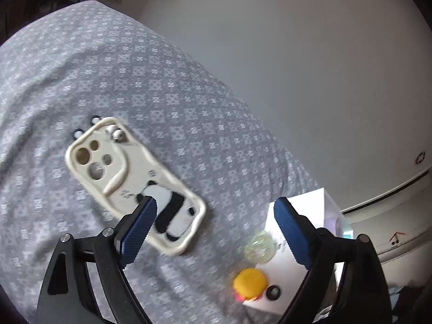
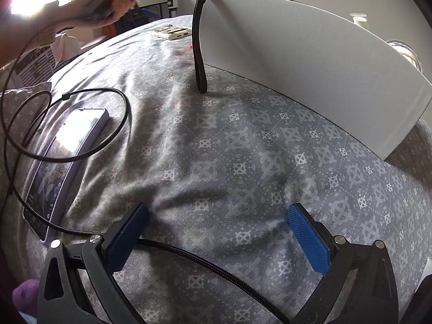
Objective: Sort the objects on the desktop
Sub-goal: 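Move the left gripper to the cream panda phone case and grasp it, then carry the panda phone case into the white box and open the left gripper, then reach the right gripper to the clear glitter ball and grasp it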
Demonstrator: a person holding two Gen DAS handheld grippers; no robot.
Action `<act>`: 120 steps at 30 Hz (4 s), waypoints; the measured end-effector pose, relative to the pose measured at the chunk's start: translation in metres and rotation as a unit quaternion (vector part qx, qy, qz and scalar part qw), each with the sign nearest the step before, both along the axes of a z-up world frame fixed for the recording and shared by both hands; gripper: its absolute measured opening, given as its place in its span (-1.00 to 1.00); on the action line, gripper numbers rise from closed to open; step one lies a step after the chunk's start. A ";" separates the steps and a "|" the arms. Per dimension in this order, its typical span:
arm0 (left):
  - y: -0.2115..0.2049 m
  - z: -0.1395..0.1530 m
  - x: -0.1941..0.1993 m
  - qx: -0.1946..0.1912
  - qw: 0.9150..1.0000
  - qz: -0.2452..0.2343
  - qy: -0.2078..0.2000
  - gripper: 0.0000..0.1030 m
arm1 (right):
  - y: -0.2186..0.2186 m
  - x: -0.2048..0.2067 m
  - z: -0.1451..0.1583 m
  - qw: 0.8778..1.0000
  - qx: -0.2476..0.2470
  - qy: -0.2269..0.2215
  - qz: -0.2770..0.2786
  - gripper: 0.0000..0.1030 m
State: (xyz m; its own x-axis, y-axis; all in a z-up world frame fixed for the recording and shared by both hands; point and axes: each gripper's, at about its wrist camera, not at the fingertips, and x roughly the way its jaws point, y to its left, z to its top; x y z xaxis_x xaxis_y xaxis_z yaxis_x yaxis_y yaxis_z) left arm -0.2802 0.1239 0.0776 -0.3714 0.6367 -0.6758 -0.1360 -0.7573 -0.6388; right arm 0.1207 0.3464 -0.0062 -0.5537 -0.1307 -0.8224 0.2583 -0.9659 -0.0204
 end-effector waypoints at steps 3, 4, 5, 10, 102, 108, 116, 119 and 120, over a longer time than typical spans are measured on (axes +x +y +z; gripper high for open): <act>0.027 -0.011 -0.020 0.024 0.999 -0.003 -0.026 0.92 | 0.000 0.001 0.000 1.000 -0.002 0.002 0.000 1.00; 0.035 -0.014 -0.025 0.027 0.999 -0.008 -0.027 0.92 | 0.000 0.001 0.000 1.000 -0.002 0.002 0.000 1.00; 0.042 -0.017 -0.029 0.028 0.999 -0.014 -0.026 0.92 | 0.001 0.000 -0.001 1.000 -0.003 0.003 0.000 1.00; 0.069 -0.040 -0.044 -0.009 0.998 -0.041 -0.052 0.92 | 0.002 0.002 -0.001 1.000 -0.004 0.006 0.001 1.00; 0.166 0.119 0.195 -0.219 0.929 -0.245 0.171 0.95 | 0.004 0.013 -0.005 1.000 -0.006 0.011 0.010 1.00; 0.009 0.083 0.217 -0.245 0.954 -0.107 0.133 0.98 | 0.007 0.012 -0.005 1.000 -0.003 0.005 0.010 1.00; -0.130 -0.023 0.242 -0.234 0.971 0.012 0.037 0.98 | -0.017 -0.004 0.007 0.998 0.057 -0.039 -0.003 1.00; -0.153 -0.038 0.233 -0.168 0.985 0.047 0.001 0.98 | -0.043 -0.016 0.042 0.999 0.044 -0.009 0.003 1.00; -0.157 -0.039 0.233 -0.148 0.988 0.054 -0.002 0.98 | -0.055 -0.021 0.056 0.999 0.035 0.005 0.013 1.00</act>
State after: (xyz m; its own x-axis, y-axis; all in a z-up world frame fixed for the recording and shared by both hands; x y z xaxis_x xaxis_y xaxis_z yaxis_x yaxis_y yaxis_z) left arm -0.0475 -0.0329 0.0381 -0.4224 0.3686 -0.8281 -0.0422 -0.9206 -0.3882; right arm 0.0998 0.2911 0.0494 -0.5586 -0.0874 -0.8249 0.2835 -0.9547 -0.0909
